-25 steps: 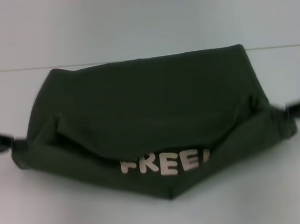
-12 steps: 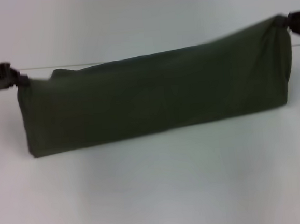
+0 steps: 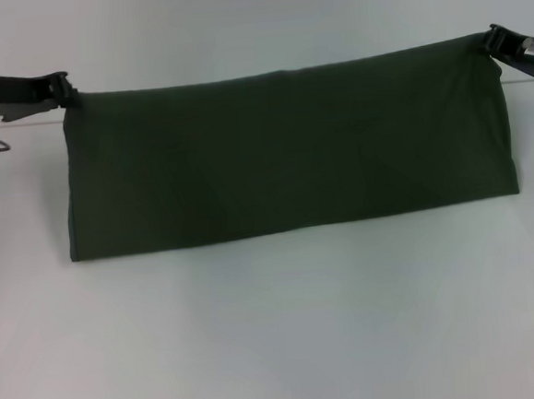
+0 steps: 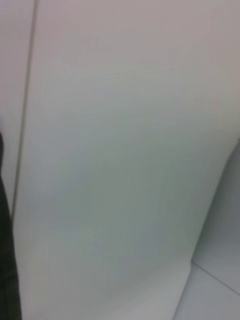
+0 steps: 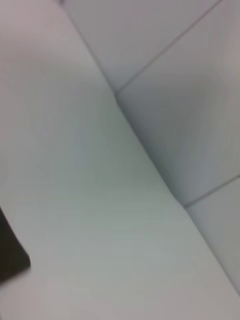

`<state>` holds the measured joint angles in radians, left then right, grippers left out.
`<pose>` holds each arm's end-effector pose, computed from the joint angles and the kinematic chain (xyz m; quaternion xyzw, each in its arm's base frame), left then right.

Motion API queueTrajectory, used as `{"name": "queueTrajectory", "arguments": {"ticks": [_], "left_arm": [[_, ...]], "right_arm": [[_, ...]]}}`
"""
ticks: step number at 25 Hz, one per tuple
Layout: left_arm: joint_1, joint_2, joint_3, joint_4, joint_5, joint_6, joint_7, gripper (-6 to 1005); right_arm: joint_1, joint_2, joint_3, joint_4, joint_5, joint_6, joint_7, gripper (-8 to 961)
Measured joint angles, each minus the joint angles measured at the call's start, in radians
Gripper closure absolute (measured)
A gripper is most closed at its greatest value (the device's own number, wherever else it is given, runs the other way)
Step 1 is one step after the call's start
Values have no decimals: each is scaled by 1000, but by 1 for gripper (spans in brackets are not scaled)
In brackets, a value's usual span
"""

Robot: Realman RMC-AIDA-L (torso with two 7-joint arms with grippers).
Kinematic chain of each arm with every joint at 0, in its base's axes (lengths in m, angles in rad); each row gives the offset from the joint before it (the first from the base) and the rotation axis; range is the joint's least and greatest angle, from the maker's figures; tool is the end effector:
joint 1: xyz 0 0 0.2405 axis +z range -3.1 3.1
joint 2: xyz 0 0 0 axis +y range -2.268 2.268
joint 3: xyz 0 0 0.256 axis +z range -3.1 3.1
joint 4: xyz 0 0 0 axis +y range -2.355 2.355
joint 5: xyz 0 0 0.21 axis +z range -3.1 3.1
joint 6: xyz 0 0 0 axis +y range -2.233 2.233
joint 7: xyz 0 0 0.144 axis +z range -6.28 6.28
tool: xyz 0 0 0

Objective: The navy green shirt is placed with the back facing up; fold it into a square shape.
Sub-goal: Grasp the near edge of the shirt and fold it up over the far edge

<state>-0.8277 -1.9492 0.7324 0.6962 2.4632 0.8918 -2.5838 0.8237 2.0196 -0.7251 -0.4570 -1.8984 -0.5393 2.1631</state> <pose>-0.2523 0.4761 0.0833 -0.7253 -0.5549 -0.1423 0.3818 0.2608 0.4815 0.0380 -0.6608 0.5602 0.2803 0.4135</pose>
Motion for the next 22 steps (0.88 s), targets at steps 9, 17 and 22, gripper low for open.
{"name": "queueTrajectory", "arguments": {"ticks": [9, 17, 22], "left_arm": [[-9, -20, 36, -23, 10, -120, -11, 986], [-11, -29, 43, -57, 15, -188, -8, 982], [-11, -34, 47, -66, 20, -222, -5, 980]], "right_arm": [[47, 22, -78, 4, 0, 155, -2, 930], [90, 23, -113, 48, 1, 244, -1, 930], [107, 19, -135, 59, 1, 274, -1, 930]]}}
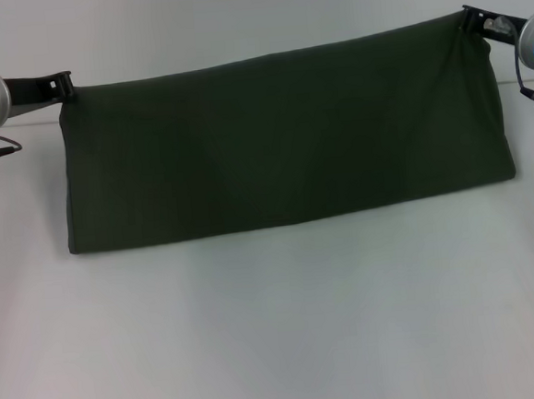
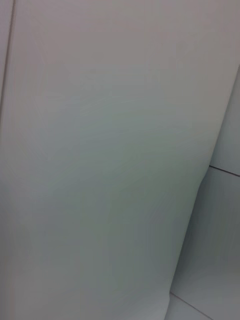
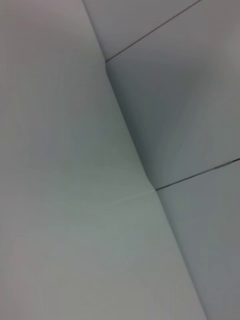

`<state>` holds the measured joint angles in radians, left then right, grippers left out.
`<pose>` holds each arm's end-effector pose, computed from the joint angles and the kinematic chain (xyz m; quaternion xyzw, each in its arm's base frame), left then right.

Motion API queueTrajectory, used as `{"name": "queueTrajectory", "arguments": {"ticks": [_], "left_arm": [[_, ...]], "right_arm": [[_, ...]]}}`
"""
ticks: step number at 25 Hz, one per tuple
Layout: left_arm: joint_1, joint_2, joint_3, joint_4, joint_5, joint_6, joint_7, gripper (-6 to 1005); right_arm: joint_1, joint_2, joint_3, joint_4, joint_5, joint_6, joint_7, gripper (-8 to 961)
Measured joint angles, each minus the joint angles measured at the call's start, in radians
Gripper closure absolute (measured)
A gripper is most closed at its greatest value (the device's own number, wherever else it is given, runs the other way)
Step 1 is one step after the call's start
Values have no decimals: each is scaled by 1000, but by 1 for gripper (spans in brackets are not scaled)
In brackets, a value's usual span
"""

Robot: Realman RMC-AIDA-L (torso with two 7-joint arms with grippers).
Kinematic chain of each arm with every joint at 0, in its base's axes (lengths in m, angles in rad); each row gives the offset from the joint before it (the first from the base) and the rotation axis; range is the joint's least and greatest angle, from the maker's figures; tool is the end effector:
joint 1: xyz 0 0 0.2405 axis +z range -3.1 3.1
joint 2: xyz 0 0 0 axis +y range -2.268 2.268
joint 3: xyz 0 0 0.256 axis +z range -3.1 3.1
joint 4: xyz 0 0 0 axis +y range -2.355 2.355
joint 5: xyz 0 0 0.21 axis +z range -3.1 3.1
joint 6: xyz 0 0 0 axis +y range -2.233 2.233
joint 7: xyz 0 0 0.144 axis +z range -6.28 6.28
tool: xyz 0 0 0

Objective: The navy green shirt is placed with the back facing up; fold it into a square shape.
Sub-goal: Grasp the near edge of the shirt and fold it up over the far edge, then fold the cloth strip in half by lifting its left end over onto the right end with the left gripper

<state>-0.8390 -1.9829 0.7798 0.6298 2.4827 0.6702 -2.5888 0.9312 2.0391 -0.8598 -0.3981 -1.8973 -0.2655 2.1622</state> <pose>-0.2585 0.4860 0.0681 -0.7052 -0.5374 -0.1432 0.4397 0.2305 0.5065 0.0257 -0.6641 0.5145 0.2398 0.4865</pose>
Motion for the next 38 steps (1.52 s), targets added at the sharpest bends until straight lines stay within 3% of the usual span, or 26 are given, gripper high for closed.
{"name": "queueTrajectory", "arguments": {"ticks": [7, 11, 15, 17, 18, 21, 23, 26, 29, 31, 32, 35, 38], "left_arm": [[-4, -9, 27, -4, 2, -32, 23, 976], [-12, -14, 32, -27, 2, -77, 32, 974], [-12, -34, 27, -29, -2, -134, 31, 972], [-4, -46, 23, -6, -4, -139, 31, 772], [4, -53, 22, 15, -4, -139, 30, 733], [49, -82, 21, 96, -7, -98, 28, 617], [99, -104, 19, 167, -34, -35, 27, 539], [194, -116, 5, 243, -169, 122, 48, 468], [279, -102, -36, 232, -370, 306, 101, 397], [326, -84, -83, 189, -488, 439, 133, 350], [350, -64, -128, 123, -553, 540, 155, 327], [368, -40, -179, 15, -609, 625, 195, 241], [367, -25, -228, -103, -644, 629, 242, 147]], "right_arm": [[19, -9, -17, 2, -2, 10, 2, 912], [27, -32, -21, 12, -26, -9, 4, 895], [42, -42, -26, 11, -46, 35, -5, 878], [42, -43, -27, -11, -50, 38, -8, 869], [38, -46, -25, -27, -50, 20, -5, 824], [-7, -64, -17, -96, -49, -122, 35, 687], [-61, -75, -15, -154, -46, -279, 87, 591], [-170, -82, 17, -222, -19, -557, 132, 439], [-264, -80, 72, -233, 26, -768, 125, 318], [-319, -75, 106, -229, 60, -859, 110, 247], [-340, -72, 121, -227, 74, -893, 102, 212], [-405, -52, 163, -221, 125, -944, 64, 149], [-437, -35, 193, -200, 150, -949, 29, 107]]}}
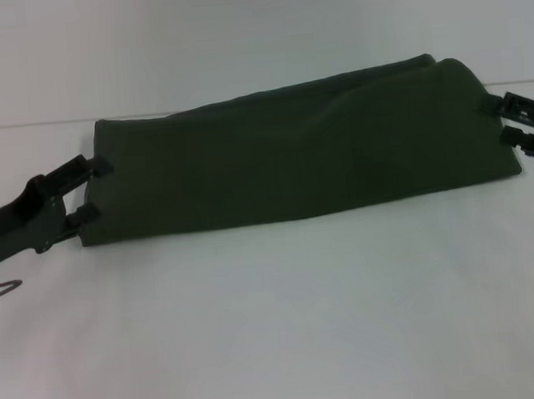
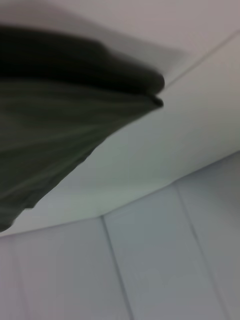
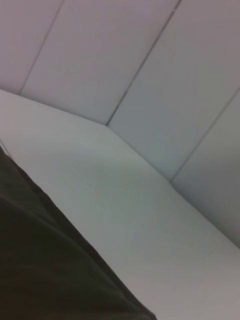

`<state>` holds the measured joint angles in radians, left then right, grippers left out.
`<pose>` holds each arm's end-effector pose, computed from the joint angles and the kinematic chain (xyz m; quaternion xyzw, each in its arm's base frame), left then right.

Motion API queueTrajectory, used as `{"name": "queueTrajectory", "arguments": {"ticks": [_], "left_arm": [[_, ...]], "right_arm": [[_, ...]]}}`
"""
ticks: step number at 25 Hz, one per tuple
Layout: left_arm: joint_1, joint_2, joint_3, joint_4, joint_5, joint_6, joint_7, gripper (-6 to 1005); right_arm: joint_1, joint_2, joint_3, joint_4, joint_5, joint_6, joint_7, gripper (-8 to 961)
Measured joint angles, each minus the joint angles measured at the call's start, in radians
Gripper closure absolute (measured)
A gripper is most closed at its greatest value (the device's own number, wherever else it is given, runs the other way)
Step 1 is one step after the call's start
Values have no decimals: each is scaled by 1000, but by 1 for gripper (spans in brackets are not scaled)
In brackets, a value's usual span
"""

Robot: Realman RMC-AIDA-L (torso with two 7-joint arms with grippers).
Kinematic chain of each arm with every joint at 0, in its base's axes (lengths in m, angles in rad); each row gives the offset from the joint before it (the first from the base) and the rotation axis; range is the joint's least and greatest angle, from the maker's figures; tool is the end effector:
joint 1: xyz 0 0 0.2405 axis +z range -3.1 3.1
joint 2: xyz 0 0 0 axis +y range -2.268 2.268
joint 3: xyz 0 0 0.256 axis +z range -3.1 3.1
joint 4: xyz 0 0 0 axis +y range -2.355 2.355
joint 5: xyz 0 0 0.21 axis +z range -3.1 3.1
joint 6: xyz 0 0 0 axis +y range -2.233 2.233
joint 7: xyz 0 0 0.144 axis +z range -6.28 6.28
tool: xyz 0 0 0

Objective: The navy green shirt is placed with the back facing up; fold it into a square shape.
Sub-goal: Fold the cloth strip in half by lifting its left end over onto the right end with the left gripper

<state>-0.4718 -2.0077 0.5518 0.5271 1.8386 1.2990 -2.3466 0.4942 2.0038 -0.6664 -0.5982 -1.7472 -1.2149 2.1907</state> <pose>-0.3245 0.3484 0.0419 -0.5959 -0.6889 -0.3861 0.1457 0.3068 0.3731 0.0533 -0.6709 0.6059 0.3740 0.2071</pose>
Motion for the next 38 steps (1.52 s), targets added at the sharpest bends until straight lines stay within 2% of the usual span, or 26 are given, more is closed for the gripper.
{"name": "queueTrajectory", "arguments": {"ticks": [2, 7, 11, 15, 18, 21, 24, 27, 38], "left_arm": [[-15, -3, -24, -49, -5, -44, 23, 103], [-54, -28, -23, -87, -3, -193, 48, 52], [-62, -22, 16, -134, 18, -284, 49, 54], [-41, -12, 16, -126, 18, -238, 46, 56], [-15, 11, 13, -93, 24, -126, 15, 57], [-2, 40, 18, -64, 101, -53, -81, 59], [-11, 54, 9, -57, 189, -51, -152, 60], [-21, 56, 7, -65, 204, -88, -179, 63], [-38, 39, -1, -105, 184, -196, -240, 82]], "right_arm": [[-2, 4, 21, 31, 3, 1, -27, 79], [7, 3, 33, 71, -1, 11, -57, 23], [3, 3, 31, 72, -2, 12, -60, 23], [-3, 0, 38, 72, 3, 11, -56, 23], [-3, -3, 45, 72, 4, 4, -54, 23], [-3, -5, 46, 72, 1, 7, -53, 23], [-1, -3, 46, 72, -1, 15, -53, 23], [2, 1, 47, 73, -2, 27, -52, 23], [3, 3, 43, 83, -3, 80, -52, 23]]}}
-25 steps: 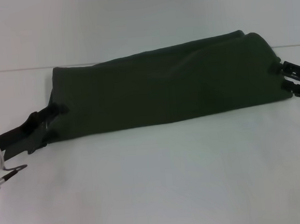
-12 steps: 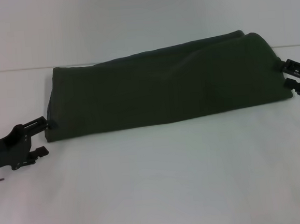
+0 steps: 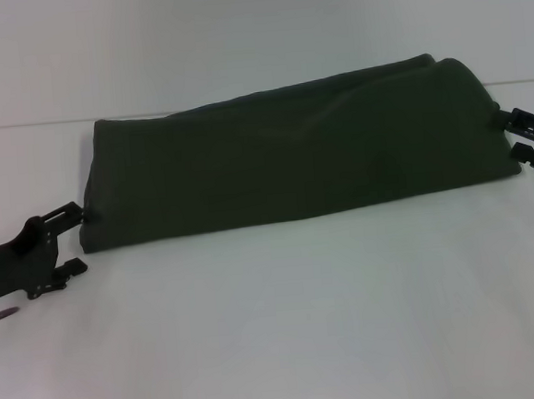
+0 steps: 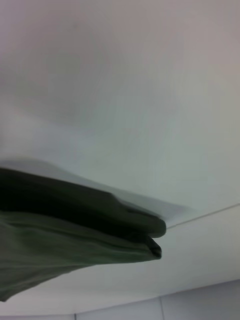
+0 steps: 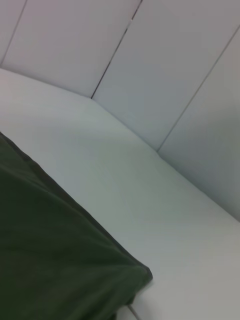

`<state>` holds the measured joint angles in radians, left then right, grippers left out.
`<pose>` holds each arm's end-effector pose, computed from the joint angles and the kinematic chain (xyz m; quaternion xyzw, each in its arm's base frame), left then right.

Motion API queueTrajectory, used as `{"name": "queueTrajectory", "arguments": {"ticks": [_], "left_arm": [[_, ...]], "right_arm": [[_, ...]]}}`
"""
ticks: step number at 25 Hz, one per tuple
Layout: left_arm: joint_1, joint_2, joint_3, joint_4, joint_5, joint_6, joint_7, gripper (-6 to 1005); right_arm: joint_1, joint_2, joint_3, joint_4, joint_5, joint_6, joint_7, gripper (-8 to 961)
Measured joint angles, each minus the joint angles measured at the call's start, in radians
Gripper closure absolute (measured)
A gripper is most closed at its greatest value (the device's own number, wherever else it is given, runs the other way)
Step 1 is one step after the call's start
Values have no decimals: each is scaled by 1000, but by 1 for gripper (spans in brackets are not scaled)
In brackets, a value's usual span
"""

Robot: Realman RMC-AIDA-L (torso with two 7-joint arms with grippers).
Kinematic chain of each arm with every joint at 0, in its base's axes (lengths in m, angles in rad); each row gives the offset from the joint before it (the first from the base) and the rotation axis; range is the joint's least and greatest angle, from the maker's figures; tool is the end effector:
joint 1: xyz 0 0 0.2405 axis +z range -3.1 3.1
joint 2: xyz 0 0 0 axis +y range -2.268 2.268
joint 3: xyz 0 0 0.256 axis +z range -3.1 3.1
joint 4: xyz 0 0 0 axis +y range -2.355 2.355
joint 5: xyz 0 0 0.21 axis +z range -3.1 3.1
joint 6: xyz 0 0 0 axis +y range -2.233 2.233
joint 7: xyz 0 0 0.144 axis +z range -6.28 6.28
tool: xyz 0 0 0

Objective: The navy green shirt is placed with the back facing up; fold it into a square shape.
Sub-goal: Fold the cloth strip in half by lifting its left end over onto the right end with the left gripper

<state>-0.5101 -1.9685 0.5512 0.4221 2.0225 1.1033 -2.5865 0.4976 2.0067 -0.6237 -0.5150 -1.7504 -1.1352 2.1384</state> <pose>-0.3596 0.3510 0.0277 -0.4964 -0.7906 -0.3098 0.1803 0.3257 0.3707 0.0433 -0.6425 0.6270 0.3718 0.2364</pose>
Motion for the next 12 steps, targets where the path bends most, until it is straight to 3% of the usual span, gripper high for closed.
{"name": "queueTrajectory", "arguments": {"ticks": [5, 12], "left_arm": [[-15, -11, -1, -11, -10, -28, -10, 82], [-40, -8, 5, -46, -4, -44, -19, 87]], "right_arm": [[0, 2, 0, 1, 0, 21, 0, 23], [2, 3, 0, 1, 5, 21, -2, 23]]}}
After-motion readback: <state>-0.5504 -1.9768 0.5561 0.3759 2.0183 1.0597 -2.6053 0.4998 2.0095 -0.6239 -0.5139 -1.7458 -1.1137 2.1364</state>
